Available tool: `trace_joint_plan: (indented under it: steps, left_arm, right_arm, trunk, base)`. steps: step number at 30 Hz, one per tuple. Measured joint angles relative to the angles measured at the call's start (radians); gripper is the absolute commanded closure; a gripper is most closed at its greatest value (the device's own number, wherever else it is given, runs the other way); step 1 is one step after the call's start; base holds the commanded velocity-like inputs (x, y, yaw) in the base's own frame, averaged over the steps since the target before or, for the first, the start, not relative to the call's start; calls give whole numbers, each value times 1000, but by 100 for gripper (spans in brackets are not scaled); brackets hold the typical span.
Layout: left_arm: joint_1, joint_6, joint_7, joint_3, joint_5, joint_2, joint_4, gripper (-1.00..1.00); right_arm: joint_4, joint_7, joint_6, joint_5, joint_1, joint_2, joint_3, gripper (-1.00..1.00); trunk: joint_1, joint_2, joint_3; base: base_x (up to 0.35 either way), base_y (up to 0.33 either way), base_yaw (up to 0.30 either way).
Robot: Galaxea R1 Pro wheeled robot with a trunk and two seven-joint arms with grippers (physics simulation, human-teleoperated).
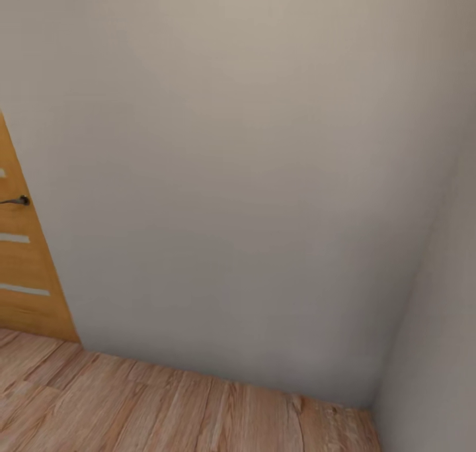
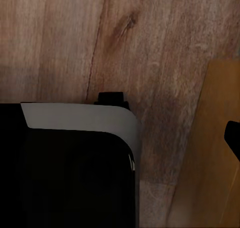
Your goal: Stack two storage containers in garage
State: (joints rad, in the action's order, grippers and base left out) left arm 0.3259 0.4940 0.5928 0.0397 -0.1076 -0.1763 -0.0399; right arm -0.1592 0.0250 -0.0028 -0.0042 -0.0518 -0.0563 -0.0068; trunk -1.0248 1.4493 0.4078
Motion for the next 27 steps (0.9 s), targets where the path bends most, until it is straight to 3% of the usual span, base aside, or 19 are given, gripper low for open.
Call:
trace_joint_plan:
  steps: [27]
  left_arm:
    - [0,0,0,0,0,0,0,-100]
  right_arm:
    - [0,0,0,0,0,1,0,-100]
  trunk:
    - [0,0,0]
  base:
    - [5,4,241]
